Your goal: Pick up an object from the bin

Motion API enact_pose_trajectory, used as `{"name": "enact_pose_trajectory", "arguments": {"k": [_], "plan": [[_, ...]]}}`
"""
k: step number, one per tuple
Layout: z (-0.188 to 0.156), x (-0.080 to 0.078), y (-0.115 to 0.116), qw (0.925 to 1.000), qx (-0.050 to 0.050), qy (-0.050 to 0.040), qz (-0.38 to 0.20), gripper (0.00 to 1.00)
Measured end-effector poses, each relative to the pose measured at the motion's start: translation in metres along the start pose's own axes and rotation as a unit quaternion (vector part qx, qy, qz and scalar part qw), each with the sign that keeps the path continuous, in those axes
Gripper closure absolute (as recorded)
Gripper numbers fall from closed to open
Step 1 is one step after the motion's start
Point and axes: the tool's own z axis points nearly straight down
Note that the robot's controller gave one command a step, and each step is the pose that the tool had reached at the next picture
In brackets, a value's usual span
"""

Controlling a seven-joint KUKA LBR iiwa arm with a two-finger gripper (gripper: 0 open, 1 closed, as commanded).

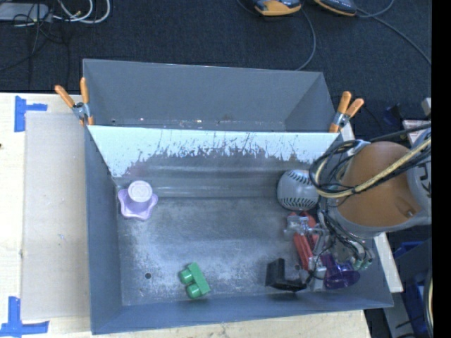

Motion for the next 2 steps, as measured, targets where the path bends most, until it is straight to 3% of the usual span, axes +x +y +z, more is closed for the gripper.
{"name": "enact_pose_trajectory", "arguments": {"k": [1, 2], "plan": [[-0.007, 0.010, 0.011, 0.9907, 0.000, 0.0016, -0.136, 0.00], [0.040, 0.005, 0.029, 0.9869, 0.003, -0.0131, -0.161, 0.00]]}}
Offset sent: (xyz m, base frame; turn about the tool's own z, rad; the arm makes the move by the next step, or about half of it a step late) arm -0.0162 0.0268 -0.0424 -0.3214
